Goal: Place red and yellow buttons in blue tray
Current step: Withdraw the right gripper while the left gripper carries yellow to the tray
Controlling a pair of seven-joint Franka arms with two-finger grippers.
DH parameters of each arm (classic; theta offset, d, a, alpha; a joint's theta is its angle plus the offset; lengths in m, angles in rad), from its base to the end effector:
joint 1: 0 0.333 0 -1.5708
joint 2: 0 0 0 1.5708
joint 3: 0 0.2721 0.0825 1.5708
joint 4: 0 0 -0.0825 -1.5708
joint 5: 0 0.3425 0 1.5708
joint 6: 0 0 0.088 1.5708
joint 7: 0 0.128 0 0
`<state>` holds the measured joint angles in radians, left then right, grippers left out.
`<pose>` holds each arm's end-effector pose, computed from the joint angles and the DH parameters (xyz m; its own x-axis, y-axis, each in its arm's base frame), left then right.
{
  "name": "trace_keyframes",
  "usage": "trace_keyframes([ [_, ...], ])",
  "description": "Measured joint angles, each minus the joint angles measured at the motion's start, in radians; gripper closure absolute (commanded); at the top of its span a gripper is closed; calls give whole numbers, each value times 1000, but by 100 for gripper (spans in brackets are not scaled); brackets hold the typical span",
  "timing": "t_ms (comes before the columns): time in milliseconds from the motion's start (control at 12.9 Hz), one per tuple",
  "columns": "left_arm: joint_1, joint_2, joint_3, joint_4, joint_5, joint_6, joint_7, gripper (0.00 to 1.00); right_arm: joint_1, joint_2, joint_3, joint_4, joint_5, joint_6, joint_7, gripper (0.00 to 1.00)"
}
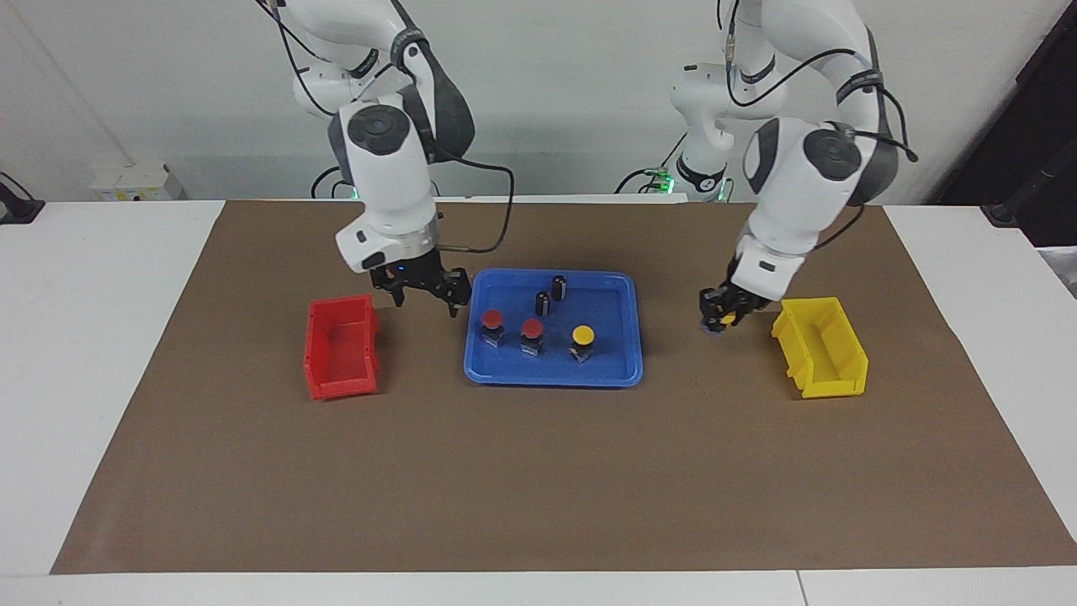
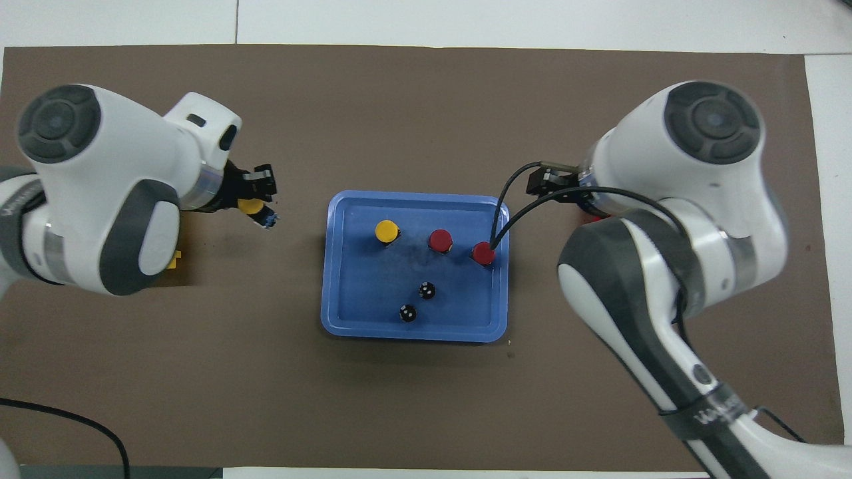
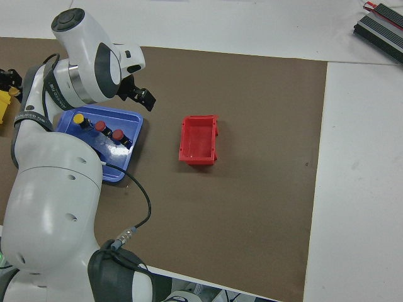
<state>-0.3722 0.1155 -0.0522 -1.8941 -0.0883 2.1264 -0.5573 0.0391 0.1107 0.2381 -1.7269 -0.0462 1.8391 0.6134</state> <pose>0.5091 -0.2354 0.4064 0.9826 0.1781 0.0518 0.1699 -0.9764 0.1334 0.5333 0.1428 0.4574 0.9474 -0.3197 0.0145 -0.3199 -0.9474 0.0125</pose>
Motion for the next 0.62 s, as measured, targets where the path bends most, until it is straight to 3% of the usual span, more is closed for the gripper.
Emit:
trace_keyframes([
  [232,-104,22,0,-36,-52,104,-49,99,-116,-54,-1,68,0,-132,-108,0],
  [618,-149,105,1,-82,-61,258,-69,99,-266,-102,-17,193,0,-369,-390,0],
])
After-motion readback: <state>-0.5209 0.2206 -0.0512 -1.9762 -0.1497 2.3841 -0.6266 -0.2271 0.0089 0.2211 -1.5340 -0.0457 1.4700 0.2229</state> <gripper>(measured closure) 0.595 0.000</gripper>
